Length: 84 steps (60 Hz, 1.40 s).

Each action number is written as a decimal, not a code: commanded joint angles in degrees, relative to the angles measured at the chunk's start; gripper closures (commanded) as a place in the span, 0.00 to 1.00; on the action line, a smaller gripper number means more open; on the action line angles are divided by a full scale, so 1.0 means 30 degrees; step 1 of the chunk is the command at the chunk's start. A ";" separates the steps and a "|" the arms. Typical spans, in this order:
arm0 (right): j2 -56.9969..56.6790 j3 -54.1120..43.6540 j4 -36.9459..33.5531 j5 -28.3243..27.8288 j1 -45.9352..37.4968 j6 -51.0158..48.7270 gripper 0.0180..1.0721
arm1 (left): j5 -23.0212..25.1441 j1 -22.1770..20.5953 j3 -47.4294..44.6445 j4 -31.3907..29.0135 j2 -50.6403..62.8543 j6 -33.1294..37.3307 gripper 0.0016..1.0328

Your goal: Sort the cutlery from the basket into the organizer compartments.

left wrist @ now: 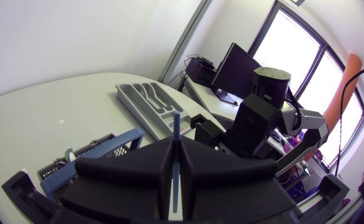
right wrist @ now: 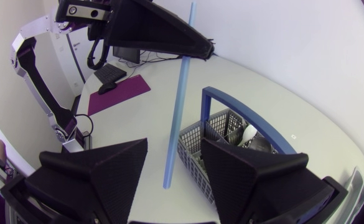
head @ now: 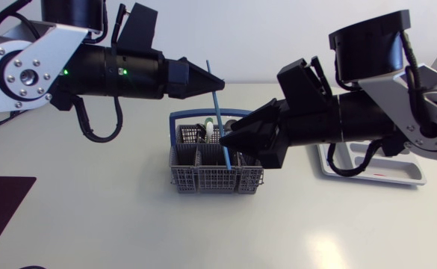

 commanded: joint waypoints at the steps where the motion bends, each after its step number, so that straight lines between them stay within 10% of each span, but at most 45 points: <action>1: 0.0543 0.0500 -0.0026 0.0105 0.0373 0.0670 0.46 | 0.0293 0.0094 0.0646 -0.0045 0.0339 -0.0501 0.96; 25: 0.1100 0.0705 0.0120 0.0310 0.0812 0.0993 0.92 | 0.0644 0.0240 0.0588 -0.0045 0.0310 -0.0501 0.96; 36: 0.1100 0.0558 0.0033 0.0632 0.1105 0.0993 0.94 | 0.0703 0.0504 0.0617 0.0102 0.0281 -0.0911 0.92; 42: 0.1100 0.0353 -0.0055 0.0808 0.1164 0.0993 0.95 | 0.0703 0.0563 0.0676 0.0102 0.0134 -0.0999 0.79; 55: 0.0572 -0.0291 -0.0671 0.1189 0.1047 0.0817 0.95 | 0.0673 0.1119 0.1349 0.0043 -0.0364 -0.1087 0.05; 84: -0.2533 -0.1991 -0.2604 0.0779 -0.6014 -0.1175 0.94 | -0.0674 0.4957 0.0851 -0.0836 -0.2356 0.0817 0.04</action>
